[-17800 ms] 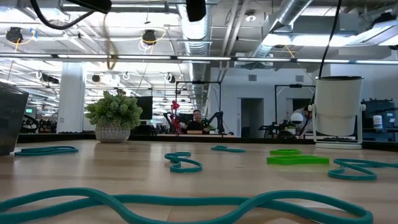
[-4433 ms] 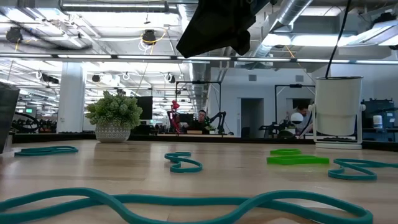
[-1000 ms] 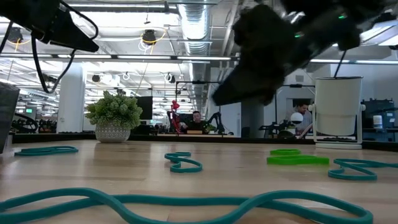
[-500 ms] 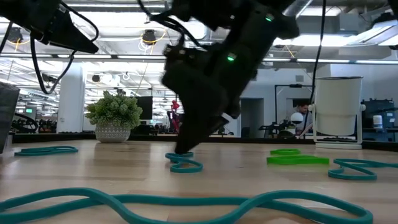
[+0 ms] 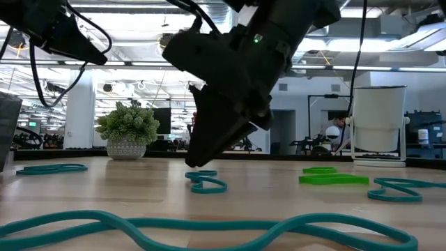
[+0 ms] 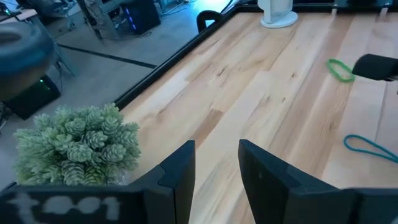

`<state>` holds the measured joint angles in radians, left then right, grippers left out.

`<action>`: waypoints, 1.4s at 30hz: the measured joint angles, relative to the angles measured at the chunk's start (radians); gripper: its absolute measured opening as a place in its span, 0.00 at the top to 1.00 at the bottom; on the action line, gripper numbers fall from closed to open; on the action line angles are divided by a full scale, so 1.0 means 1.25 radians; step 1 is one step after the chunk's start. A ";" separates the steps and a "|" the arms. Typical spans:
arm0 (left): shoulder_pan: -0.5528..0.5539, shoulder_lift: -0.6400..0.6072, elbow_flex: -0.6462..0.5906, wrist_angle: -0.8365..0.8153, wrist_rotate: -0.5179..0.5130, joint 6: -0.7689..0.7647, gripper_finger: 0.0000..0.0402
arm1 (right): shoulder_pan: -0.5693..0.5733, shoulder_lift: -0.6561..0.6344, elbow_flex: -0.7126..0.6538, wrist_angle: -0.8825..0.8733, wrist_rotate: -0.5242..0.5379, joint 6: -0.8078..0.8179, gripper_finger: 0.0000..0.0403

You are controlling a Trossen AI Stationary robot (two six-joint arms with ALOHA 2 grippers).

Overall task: Pick and place items into bin
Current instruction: Put the blue rubber band into the black bin

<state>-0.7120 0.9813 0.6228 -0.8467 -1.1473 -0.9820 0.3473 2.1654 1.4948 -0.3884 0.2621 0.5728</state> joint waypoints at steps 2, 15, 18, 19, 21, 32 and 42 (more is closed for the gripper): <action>0.000 0.000 0.000 0.000 0.003 -0.005 0.72 | -0.001 0.000 0.000 0.000 0.000 0.007 0.83; 0.000 0.000 0.000 0.000 0.020 -0.006 0.72 | -0.001 0.052 0.003 0.043 -0.018 -0.019 0.83; 0.000 0.000 0.000 0.000 0.020 -0.007 0.72 | 0.000 0.068 0.004 0.042 -0.020 -0.014 0.85; 0.000 0.000 0.000 0.000 0.020 -0.007 0.72 | -0.001 0.069 0.004 0.041 -0.023 -0.006 0.86; 0.000 0.000 0.000 0.000 0.020 -0.007 0.72 | -0.001 0.070 0.004 0.042 -0.026 0.005 0.92; 0.000 0.000 0.000 0.017 0.019 -0.032 0.72 | 0.005 0.009 -0.006 0.185 0.025 -0.089 0.99; -0.002 0.000 0.000 0.047 -0.047 -0.027 0.72 | 0.003 -0.026 0.006 0.440 -0.017 -0.223 1.00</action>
<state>-0.7139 0.9817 0.6232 -0.7876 -1.2057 -1.0152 0.3510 2.1328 1.5022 0.1616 0.2405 0.2939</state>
